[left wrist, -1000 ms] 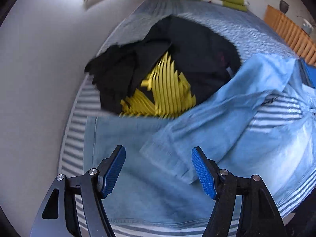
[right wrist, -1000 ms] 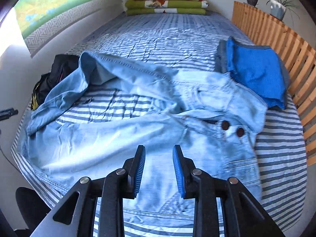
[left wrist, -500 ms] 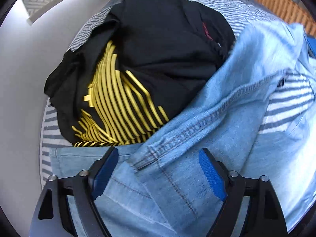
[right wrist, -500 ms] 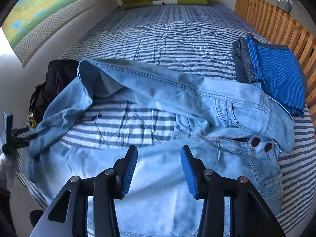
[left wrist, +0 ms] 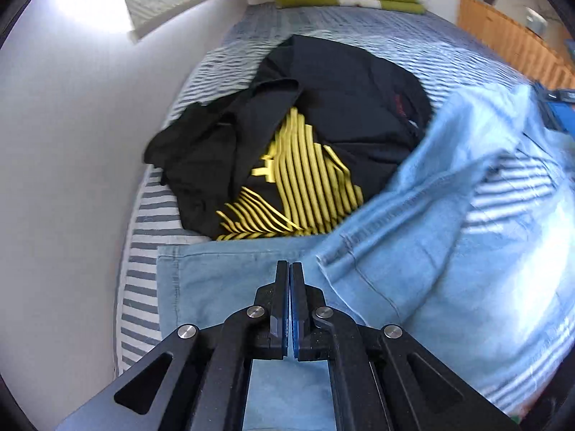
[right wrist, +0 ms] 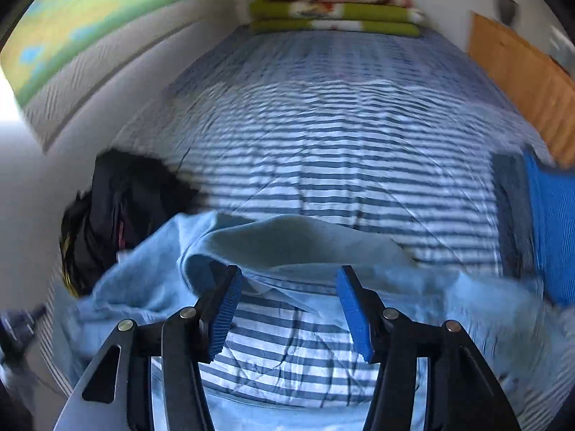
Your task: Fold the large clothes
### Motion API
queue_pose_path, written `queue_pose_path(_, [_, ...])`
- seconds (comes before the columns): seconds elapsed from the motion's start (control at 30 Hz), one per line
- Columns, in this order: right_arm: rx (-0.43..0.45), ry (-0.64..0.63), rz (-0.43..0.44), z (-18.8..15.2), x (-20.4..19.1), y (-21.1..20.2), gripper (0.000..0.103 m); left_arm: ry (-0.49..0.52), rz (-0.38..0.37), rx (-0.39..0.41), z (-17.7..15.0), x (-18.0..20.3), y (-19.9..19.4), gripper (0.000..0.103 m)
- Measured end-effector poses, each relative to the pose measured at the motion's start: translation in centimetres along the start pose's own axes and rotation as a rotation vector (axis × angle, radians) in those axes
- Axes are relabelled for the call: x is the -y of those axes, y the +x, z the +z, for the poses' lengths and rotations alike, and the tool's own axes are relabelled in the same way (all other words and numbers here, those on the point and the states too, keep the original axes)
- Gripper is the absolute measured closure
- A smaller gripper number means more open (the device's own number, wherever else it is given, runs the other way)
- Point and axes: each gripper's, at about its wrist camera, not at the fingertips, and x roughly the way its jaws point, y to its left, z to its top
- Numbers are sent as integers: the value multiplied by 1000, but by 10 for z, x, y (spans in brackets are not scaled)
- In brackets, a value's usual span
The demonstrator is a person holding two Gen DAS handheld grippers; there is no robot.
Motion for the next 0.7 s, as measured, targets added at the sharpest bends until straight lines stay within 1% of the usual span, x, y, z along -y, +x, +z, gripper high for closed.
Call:
queue_pose_path(0.03, [-7,-44,-17,0,-6,3,52,8,5,-3,2,-2,5,80])
queue_pose_path(0.07, [-15,-75,-16,0,-9,5,52,5,-1,-18,4,-1,11,61])
queue_pose_path(0.1, [-22,-104,-6,0,-11,6,52,5,-29,-29,6,1,18,21])
queue_pose_path(0.13, [-20,-131,2,-2,-13,4,52,8,-58,-29,9,5,26,4])
queue_pose_path(0.17, [-15,-151,8,-3,-13,2,52,11,-63,-22,10,9,34,4])
queue_pose_path(0.2, [-13,-171,11,-4,-13,-1,52,11,-61,-31,11,13,44,4])
queue_pose_path(0.23, [-16,-199,10,-6,-12,-3,52,7,-55,-44,14,16,57,7])
queue_pose_path(0.27, [-21,-223,6,-9,-12,-4,51,4,-54,-45,15,20,64,13])
queue_pose_path(0.3, [-23,-257,-9,-12,-11,-5,51,7,-63,-51,16,24,71,42])
queue_pose_path(0.33, [-16,-291,-33,-16,-10,-6,51,19,-68,-80,16,29,79,79])
queue_pose_path(0.37, [-6,-315,-51,-18,-8,-7,51,27,-54,-88,16,34,82,80])
queue_pose_path(0.4, [5,-347,-64,-21,-7,-9,51,38,-44,-78,15,36,82,81])
queue_pose_path(0.43, [13,-385,-79,-24,-6,-9,51,51,-44,-66,13,38,78,87])
queue_pose_path(0.47, [13,-409,-84,-26,-6,-8,51,50,-53,-54,12,37,71,88])
queue_pose_path(0.57, [12,-459,-111,-26,-10,2,51,6,-71,-4,9,22,42,91])
queue_pose_path(0.6, [8,-463,-116,-25,-12,6,50,-3,-67,9,9,18,31,95])
queue_pose_path(0.63, [-4,-479,-118,-23,-17,14,49,-10,-46,25,8,13,19,96])
queue_pose_path(0.7, [-1,-519,-171,-23,-28,27,49,-18,-24,45,6,2,-1,96])
